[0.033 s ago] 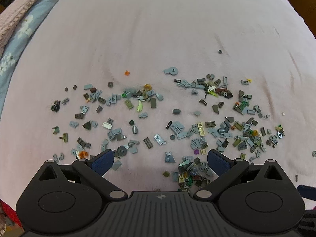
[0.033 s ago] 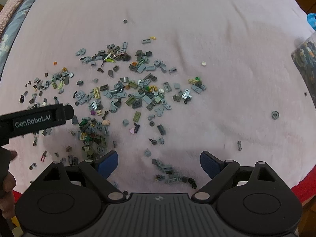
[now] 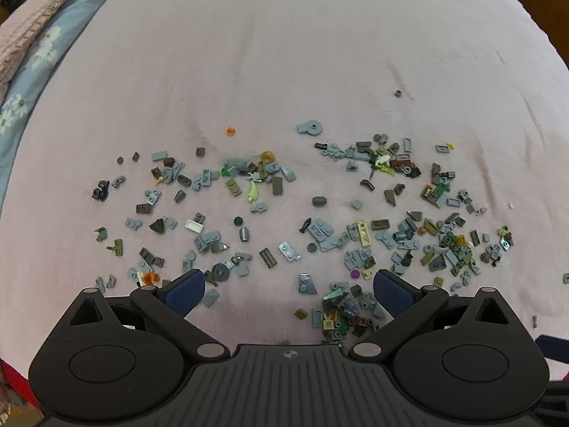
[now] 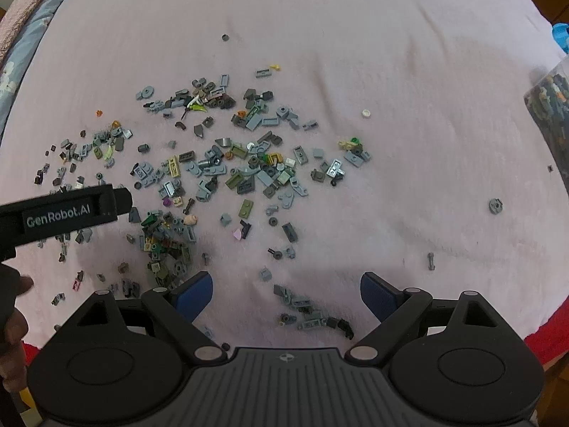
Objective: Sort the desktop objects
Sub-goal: 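Close the left gripper on a light blue round brick in the pile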
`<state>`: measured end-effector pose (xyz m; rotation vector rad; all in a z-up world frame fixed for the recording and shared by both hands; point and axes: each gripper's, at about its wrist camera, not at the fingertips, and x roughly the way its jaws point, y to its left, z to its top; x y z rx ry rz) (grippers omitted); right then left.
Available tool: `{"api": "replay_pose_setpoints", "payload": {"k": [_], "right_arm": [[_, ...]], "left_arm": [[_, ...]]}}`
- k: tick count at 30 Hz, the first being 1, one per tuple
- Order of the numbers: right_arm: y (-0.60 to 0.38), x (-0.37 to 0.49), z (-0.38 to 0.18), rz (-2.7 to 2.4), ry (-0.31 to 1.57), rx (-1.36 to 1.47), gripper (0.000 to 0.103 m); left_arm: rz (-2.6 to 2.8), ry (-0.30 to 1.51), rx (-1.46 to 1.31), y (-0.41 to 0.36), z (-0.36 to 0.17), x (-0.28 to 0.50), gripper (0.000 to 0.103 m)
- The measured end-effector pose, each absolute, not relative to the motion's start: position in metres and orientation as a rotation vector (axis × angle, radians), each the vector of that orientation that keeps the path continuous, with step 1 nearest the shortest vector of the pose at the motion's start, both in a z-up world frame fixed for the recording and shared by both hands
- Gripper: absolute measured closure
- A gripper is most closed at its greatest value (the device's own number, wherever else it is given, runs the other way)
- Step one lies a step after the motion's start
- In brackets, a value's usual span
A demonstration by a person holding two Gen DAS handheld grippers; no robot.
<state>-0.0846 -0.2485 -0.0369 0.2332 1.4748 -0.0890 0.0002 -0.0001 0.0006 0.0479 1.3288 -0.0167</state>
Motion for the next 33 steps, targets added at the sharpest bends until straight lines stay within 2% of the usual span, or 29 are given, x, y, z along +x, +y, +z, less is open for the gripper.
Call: {"api": "replay_pose_setpoints", "payload": {"k": [5,8,13,18,26,29,31,33], "right_arm": [[-0.234,-0.068,-0.025,-0.078,1.468,0.238,0.011],[-0.233,-0.074,-0.029,-0.062,1.454,0.22,0.011],[-0.23,-0.075,-0.033,-0.024,1.422,0.165,0.011],[-0.233,-0.073,-0.042,0.001,1.418,0.148,0.012],[-0.241,-0.065,-0.053,0.032,1.399,0.1,0.012],[-0.244,-0.063,-0.059,0.034,1.411,0.107,0.012],[-0.246,-0.062,-0.061,0.039,1.418,0.108,0.012],[-0.247,-0.061,-0.061,0.046,1.422,0.106,0.012]], "left_arm": [[0.009,1.286,0.044,0.001,0.001,0.006,0.003],[0.051,1.26,0.031,0.0,-0.003,0.02,0.009],[0.079,1.176,0.012,0.003,-0.016,0.052,0.034],[0.087,1.136,0.052,-0.013,-0.036,0.078,0.037],[0.105,1.065,0.093,-0.031,-0.075,0.073,0.039],[0.103,1.059,0.077,-0.036,-0.077,0.069,0.05],[0.091,1.057,0.069,-0.042,-0.076,0.067,0.068],[0.088,1.059,0.062,-0.047,-0.075,0.068,0.08]]}}
